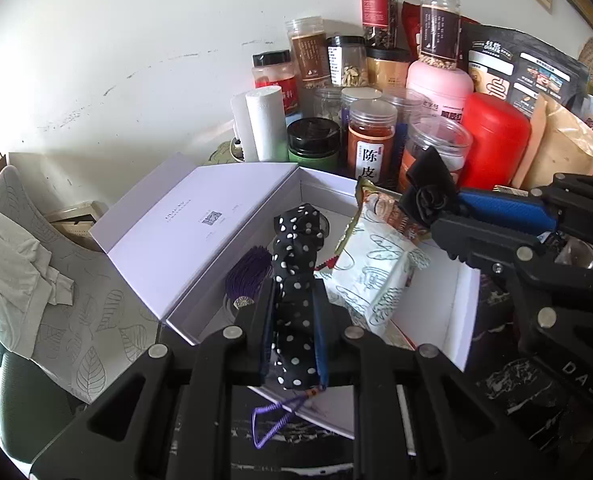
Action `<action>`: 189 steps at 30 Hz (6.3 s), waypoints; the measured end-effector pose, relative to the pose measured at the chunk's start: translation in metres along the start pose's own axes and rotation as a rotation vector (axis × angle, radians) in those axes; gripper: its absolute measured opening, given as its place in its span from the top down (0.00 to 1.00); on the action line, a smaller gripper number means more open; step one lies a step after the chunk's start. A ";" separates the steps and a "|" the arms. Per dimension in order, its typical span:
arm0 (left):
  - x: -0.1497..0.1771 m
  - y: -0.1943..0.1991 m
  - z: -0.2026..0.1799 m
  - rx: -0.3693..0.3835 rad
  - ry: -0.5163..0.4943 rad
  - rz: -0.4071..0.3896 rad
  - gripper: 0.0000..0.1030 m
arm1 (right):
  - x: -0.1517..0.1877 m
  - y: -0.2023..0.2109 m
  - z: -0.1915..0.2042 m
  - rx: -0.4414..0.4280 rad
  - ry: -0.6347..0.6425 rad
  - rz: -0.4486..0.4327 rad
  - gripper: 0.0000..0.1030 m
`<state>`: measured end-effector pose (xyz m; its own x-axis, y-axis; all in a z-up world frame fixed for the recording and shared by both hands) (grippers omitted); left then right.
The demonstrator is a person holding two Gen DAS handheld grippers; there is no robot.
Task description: Organize objects
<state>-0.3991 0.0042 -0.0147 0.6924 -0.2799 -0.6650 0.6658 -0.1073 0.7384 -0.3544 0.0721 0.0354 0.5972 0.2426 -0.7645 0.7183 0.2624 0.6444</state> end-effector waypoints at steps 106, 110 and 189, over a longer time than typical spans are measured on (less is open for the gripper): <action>-0.017 0.026 0.053 -0.061 0.096 0.018 0.25 | -0.022 0.017 -0.026 0.165 -0.093 -0.032 0.20; -0.015 0.057 0.052 -0.072 0.101 -0.007 0.25 | -0.024 0.039 -0.020 0.170 -0.082 -0.052 0.20; 0.126 0.268 -0.061 -0.154 0.113 -0.077 0.25 | 0.099 0.211 0.021 0.140 -0.052 -0.088 0.20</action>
<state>-0.1165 -0.0014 0.0927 0.6591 -0.1664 -0.7334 0.7464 0.0250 0.6651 -0.1362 0.1323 0.0954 0.5449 0.1749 -0.8201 0.8091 0.1473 0.5690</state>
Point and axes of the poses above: each gripper's, at about its wrist camera, not at the fingertips, and y roughly against the way its jaws point, z to its left, x to its underside, the point moved 9 cm from there along -y, roughly the way its jaws point, and after that the axes turned 3 degrees about -y, right-handed, at the moved point
